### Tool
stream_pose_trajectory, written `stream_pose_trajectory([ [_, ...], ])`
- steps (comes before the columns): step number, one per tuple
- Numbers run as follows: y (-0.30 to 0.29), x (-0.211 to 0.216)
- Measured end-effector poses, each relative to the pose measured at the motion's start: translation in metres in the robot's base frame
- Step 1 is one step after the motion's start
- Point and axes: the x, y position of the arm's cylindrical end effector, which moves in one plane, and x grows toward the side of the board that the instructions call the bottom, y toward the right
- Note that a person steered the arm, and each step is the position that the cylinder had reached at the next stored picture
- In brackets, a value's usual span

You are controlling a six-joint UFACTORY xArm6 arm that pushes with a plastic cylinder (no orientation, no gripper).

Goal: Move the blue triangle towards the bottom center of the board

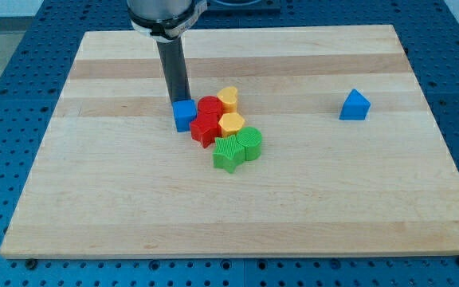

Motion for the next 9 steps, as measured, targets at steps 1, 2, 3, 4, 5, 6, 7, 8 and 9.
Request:
stream_pose_trajectory([
  [1,0.0,0.0],
  [2,0.003,-0.026],
  [3,0.027,-0.083],
  [4,0.084,-0.1],
  [5,0.168,-0.091],
  [6,0.277,-0.051],
  [7,0.33,-0.037],
  [8,0.332,-0.037],
  [9,0.332,-0.036],
])
